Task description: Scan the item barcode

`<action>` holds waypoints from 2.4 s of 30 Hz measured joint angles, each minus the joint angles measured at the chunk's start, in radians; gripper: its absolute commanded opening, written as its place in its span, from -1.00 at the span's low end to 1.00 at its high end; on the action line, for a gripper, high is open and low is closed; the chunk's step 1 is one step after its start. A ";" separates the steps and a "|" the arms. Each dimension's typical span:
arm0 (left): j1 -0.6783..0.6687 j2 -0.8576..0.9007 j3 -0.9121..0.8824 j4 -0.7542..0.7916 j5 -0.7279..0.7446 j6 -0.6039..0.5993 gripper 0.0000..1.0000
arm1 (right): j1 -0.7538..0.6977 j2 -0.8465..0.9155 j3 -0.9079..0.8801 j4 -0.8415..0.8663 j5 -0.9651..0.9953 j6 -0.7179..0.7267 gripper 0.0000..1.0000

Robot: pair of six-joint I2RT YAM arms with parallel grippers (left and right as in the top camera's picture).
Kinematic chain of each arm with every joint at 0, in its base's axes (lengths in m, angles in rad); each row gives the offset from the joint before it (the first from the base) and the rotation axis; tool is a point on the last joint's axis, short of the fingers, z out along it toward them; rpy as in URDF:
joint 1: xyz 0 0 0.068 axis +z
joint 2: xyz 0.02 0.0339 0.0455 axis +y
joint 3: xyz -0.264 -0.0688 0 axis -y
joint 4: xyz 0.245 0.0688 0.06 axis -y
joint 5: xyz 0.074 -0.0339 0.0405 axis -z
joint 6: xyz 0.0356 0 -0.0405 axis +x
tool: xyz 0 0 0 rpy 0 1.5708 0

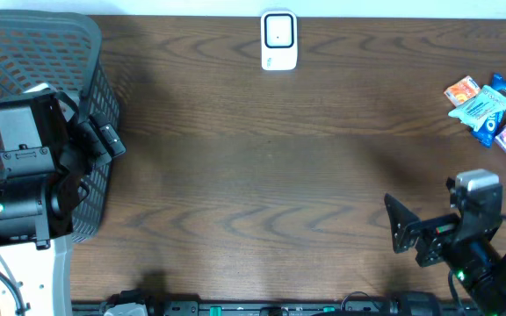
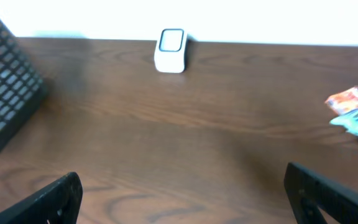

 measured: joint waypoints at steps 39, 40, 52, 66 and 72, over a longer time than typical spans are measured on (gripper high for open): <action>0.000 0.000 0.000 0.000 0.000 0.000 0.96 | 0.079 -0.525 -1.101 1.040 0.404 0.082 0.99; 0.000 0.000 0.000 0.000 0.000 0.000 0.96 | 0.079 -0.525 -1.104 1.035 0.409 0.085 0.99; 0.000 0.000 0.000 0.000 0.000 0.000 0.95 | 0.078 -0.526 -1.106 0.969 0.360 -0.042 0.99; 0.000 0.000 0.000 0.000 0.000 0.000 0.96 | 0.078 -0.526 -1.106 0.967 0.330 0.070 0.98; 0.000 0.000 0.000 0.000 0.000 0.000 0.96 | 0.079 -0.526 -1.106 0.968 0.300 0.056 0.98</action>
